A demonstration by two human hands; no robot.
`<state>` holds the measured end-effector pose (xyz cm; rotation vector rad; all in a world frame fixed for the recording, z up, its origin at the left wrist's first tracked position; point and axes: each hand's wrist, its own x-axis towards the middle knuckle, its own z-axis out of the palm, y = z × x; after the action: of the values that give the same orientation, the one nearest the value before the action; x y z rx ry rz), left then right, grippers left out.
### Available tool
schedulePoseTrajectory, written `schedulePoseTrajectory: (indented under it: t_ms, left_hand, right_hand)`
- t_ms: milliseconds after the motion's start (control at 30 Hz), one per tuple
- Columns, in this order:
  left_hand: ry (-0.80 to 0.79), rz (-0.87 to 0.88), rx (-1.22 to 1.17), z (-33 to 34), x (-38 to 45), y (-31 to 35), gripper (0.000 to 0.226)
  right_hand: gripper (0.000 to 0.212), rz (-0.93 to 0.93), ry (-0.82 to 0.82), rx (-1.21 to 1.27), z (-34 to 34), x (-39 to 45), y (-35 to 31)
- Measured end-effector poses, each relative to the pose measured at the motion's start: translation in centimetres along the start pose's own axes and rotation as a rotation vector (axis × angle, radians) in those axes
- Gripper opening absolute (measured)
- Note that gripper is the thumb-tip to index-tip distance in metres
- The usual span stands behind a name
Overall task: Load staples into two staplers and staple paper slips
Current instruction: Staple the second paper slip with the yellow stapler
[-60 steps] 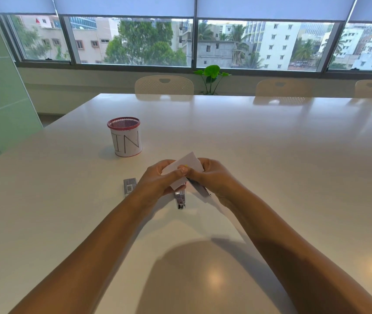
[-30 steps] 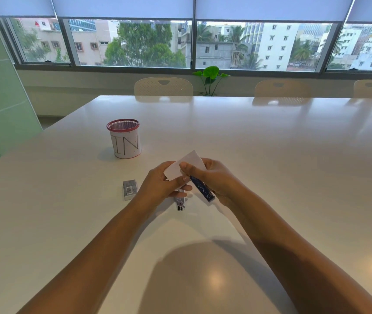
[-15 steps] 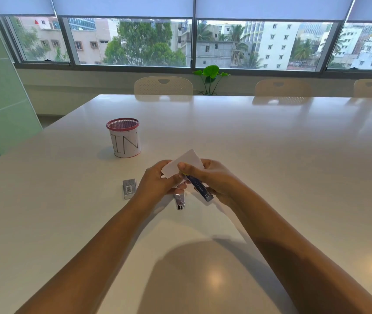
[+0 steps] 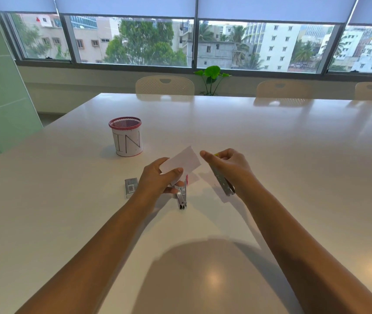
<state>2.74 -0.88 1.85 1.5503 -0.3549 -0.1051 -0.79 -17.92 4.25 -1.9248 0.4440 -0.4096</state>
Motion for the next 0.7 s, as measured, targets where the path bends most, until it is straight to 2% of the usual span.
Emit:
schedulePoseTrajectory:
  t_ms: [133,233,367,567,700]
  left_hand:
    - [-0.013,0.01,-0.008,0.1,-0.2,0.1,0.02]
    - [-0.005,0.007,-0.018,0.1,-0.2,0.1,0.021]
    - [-0.025,-0.001,-0.016,0.1,-0.3,0.2,0.019]
    - [-0.03,-0.008,-0.009,0.2,-0.3,0.1,0.02]
    - [-0.029,-0.017,0.015,0.2,-0.2,-0.1,0.016]
  right_hand:
    - [0.049,-0.063,0.155,-0.421,-0.6,0.0,0.8]
    - [0.05,-0.063,0.159,-0.599,-0.2,0.0,1.4]
    - [0.052,-0.038,0.157,-0.631,0.0,0.5,2.1]
    - [0.063,-0.012,0.152,-0.55,0.4,0.8,3.0]
    - [0.061,0.001,0.147,-0.591,0.5,1.1,3.3]
